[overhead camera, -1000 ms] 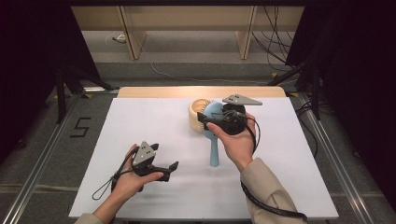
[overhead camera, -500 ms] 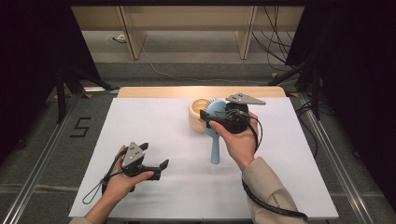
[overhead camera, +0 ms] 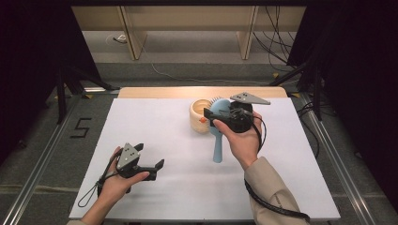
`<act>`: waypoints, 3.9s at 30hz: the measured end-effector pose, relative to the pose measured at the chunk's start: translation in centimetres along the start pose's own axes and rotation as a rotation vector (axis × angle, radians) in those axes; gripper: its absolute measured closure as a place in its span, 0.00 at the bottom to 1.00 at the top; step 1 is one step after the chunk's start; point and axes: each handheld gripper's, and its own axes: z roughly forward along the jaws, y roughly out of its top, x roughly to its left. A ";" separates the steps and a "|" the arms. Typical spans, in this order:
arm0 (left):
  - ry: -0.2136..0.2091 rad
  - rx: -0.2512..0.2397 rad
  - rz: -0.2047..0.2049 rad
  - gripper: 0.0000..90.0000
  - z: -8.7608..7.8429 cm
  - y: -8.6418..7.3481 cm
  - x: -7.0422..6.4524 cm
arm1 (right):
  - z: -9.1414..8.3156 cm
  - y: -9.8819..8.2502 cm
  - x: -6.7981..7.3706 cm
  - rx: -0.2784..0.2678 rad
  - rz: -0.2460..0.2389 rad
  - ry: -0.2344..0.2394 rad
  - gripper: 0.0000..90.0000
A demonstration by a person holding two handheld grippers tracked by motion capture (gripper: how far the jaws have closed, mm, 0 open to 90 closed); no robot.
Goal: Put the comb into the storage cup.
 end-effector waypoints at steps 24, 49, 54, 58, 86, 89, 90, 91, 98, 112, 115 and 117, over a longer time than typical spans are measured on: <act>0.003 0.003 -0.014 0.04 0.2 -0.2 0.0 | 0.4 0.6 -1.1 -0.048 -0.033 -0.004 0.24; 0.004 0.003 -0.021 0.05 0.2 -0.2 0.1 | 1.1 2.3 -1.4 -0.118 -0.070 -0.010 0.24; 0.005 0.003 -0.023 0.05 0.3 -0.2 0.1 | 1.2 2.7 -1.5 -0.132 -0.072 -0.012 0.24; 0.003 0.003 -0.022 0.05 0.3 -0.2 0.0 | 1.3 3.0 -1.6 -0.142 -0.074 -0.014 0.24; 0.004 0.004 -0.032 0.05 0.3 -0.2 0.1 | 2.2 4.5 -1.4 -0.204 -0.078 -0.013 0.24; 0.003 0.003 -0.033 0.05 0.3 -0.2 0.1 | 2.2 4.7 -1.4 -0.207 -0.080 -0.011 0.24; 0.004 0.003 -0.033 0.05 0.3 -0.2 0.1 | 2.2 4.7 -1.3 -0.208 -0.081 -0.012 0.24; 0.003 0.004 -0.034 0.05 0.3 -0.2 0.1 | 2.2 4.8 -1.3 -0.210 -0.082 -0.012 0.24; 0.005 0.003 -0.035 0.05 0.2 -0.2 0.1 | 2.3 5.2 -1.3 -0.221 -0.084 -0.013 0.24; 0.006 0.002 -0.036 0.05 0.2 -0.2 0.1 | 2.5 6.0 -1.4 -0.236 -0.080 -0.022 0.24; 0.007 0.001 -0.036 0.05 0.2 -0.2 0.1 | 2.6 6.2 -1.4 -0.238 -0.082 -0.024 0.24; 0.007 0.001 -0.037 0.05 0.2 -0.2 0.1 | 2.7 6.2 -1.4 -0.239 -0.079 -0.024 0.24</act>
